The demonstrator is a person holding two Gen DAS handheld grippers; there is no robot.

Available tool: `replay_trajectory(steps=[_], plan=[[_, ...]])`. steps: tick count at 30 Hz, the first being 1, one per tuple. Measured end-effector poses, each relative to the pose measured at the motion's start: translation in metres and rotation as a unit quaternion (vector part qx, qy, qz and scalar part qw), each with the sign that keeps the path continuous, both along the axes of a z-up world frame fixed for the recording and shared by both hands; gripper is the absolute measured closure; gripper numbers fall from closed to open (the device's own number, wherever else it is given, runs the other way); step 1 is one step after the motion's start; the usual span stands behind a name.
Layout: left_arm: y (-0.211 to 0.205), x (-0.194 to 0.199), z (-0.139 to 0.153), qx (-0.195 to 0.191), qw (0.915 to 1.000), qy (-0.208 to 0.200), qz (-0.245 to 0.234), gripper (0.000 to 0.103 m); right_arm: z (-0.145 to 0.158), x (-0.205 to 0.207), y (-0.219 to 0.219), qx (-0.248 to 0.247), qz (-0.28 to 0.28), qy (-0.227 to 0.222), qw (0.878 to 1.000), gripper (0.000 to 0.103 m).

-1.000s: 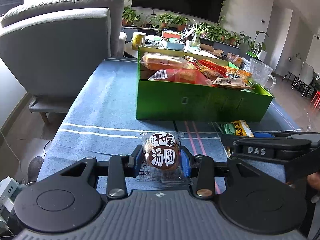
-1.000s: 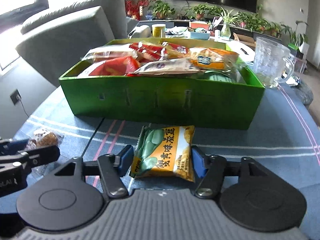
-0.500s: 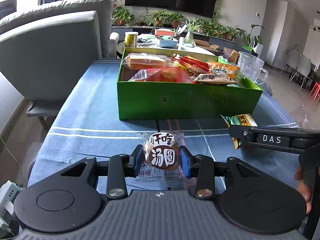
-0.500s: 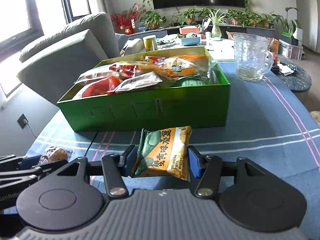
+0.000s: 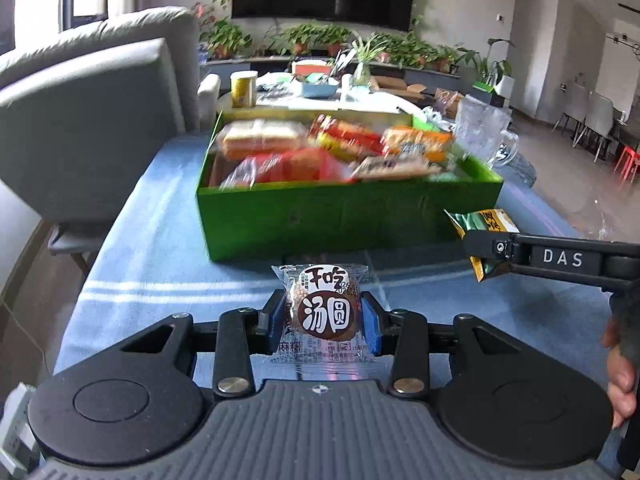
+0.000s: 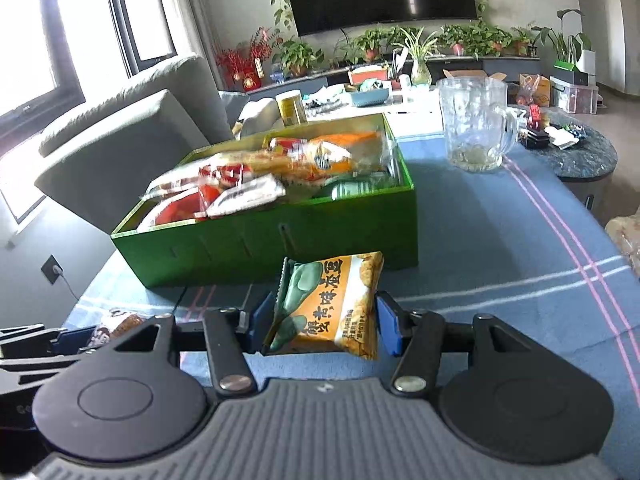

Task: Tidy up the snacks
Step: 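Lower both packets into the green box and open both grippers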

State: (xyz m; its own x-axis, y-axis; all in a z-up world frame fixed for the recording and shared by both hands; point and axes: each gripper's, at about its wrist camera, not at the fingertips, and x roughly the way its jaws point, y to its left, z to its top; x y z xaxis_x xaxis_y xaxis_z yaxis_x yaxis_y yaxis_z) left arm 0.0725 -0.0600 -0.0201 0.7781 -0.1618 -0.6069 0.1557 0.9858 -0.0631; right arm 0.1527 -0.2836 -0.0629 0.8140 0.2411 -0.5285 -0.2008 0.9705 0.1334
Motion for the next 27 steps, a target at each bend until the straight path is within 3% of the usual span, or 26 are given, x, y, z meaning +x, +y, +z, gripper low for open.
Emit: replay_trajectory(steps=[11,27], plan=[[-0.022,0.019,0.048,0.007,0.9971,-0.065,-0.037,0.067,0.049,-0.002,-0.003,0.011,0.024,-0.085,0.996,0.04],[-0.033,0.072,0.065,0.012,0.9959,-0.08,-0.041,0.067,0.067,0.042,-0.008,0.029,0.018,-0.102,0.994,0.04]])
